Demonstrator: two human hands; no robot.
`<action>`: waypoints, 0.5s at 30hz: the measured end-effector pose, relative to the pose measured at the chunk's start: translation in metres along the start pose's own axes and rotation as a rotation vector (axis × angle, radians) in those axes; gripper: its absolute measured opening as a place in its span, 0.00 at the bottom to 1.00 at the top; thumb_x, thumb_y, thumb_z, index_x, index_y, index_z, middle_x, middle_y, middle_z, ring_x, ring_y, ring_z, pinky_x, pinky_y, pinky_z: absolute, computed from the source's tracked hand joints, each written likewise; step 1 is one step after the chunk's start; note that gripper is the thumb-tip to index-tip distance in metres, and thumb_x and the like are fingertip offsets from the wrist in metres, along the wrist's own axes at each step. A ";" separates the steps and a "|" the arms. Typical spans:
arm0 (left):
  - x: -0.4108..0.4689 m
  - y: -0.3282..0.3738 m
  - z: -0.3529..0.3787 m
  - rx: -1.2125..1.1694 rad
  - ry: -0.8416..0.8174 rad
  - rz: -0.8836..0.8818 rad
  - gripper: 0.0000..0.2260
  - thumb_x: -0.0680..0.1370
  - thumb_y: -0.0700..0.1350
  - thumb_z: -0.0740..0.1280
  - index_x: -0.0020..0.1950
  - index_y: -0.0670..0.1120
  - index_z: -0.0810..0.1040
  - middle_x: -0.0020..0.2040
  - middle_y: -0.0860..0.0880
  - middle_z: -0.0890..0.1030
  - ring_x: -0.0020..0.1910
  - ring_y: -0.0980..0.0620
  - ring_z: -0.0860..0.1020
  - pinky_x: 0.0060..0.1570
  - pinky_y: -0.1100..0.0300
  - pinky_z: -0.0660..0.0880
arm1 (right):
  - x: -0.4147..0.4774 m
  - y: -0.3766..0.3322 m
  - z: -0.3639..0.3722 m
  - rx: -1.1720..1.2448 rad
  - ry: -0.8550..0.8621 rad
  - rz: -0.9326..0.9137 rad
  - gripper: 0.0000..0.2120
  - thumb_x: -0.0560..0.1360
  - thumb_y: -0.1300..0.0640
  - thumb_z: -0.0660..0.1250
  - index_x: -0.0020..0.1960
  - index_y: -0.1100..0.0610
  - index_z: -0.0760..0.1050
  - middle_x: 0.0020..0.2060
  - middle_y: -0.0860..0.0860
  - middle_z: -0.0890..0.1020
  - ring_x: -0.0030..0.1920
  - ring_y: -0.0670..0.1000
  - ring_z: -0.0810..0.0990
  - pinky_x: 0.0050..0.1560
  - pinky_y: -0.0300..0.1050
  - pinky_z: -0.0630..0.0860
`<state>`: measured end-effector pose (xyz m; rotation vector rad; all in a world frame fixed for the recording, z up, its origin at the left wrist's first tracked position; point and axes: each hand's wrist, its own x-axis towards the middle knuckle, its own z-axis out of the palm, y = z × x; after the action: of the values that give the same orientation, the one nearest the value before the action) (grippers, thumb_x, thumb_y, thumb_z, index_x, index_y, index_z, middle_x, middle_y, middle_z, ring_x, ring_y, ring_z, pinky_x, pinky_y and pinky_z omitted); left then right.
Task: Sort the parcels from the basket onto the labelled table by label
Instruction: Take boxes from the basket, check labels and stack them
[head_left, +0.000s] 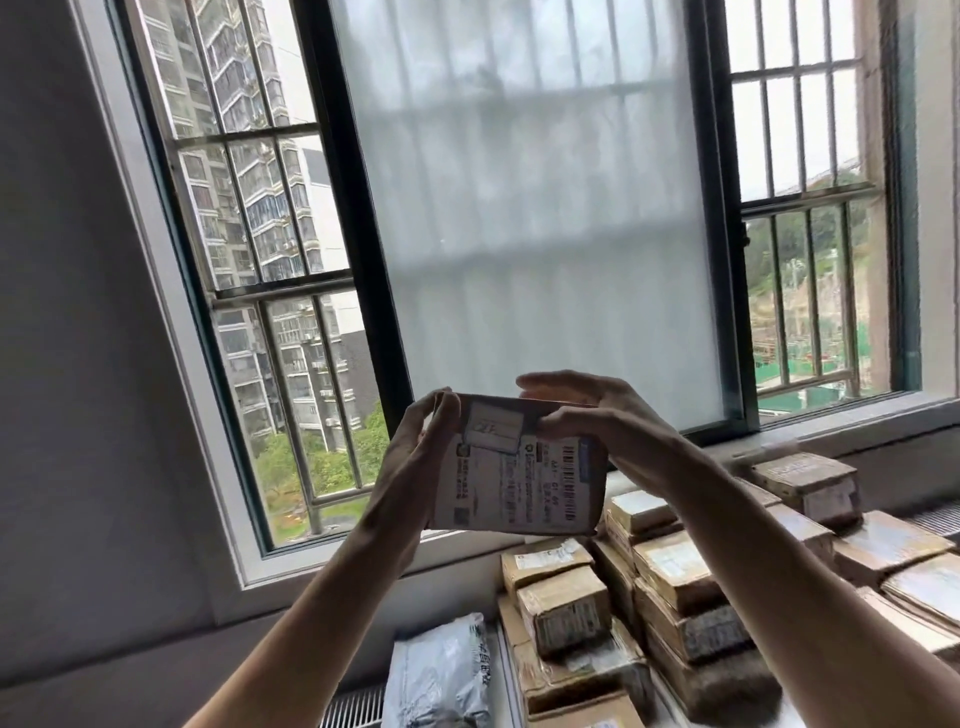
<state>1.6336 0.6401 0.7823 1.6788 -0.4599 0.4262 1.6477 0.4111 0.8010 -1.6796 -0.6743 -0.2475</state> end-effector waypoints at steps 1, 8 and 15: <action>0.001 -0.003 0.005 -0.010 0.010 -0.010 0.34 0.74 0.71 0.60 0.69 0.47 0.73 0.53 0.46 0.85 0.51 0.48 0.85 0.48 0.49 0.79 | -0.002 0.006 -0.002 0.013 0.040 0.005 0.33 0.64 0.43 0.76 0.69 0.41 0.77 0.65 0.46 0.81 0.63 0.48 0.82 0.56 0.49 0.79; -0.004 -0.050 0.067 -0.155 0.008 -0.129 0.33 0.77 0.71 0.56 0.66 0.47 0.76 0.57 0.41 0.84 0.56 0.40 0.84 0.51 0.35 0.83 | -0.055 0.069 -0.024 0.111 0.109 0.137 0.56 0.66 0.33 0.74 0.83 0.38 0.43 0.79 0.47 0.65 0.63 0.37 0.77 0.67 0.50 0.68; 0.009 -0.122 0.155 -0.217 -0.083 -0.310 0.32 0.75 0.73 0.60 0.64 0.50 0.80 0.59 0.42 0.85 0.57 0.39 0.84 0.51 0.32 0.81 | -0.116 0.171 -0.075 0.189 0.292 0.337 0.40 0.68 0.34 0.75 0.75 0.29 0.58 0.66 0.56 0.79 0.64 0.54 0.82 0.69 0.63 0.74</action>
<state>1.7089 0.5029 0.6608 1.5275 -0.2883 0.0759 1.6648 0.2914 0.6171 -1.5080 -0.1860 -0.1766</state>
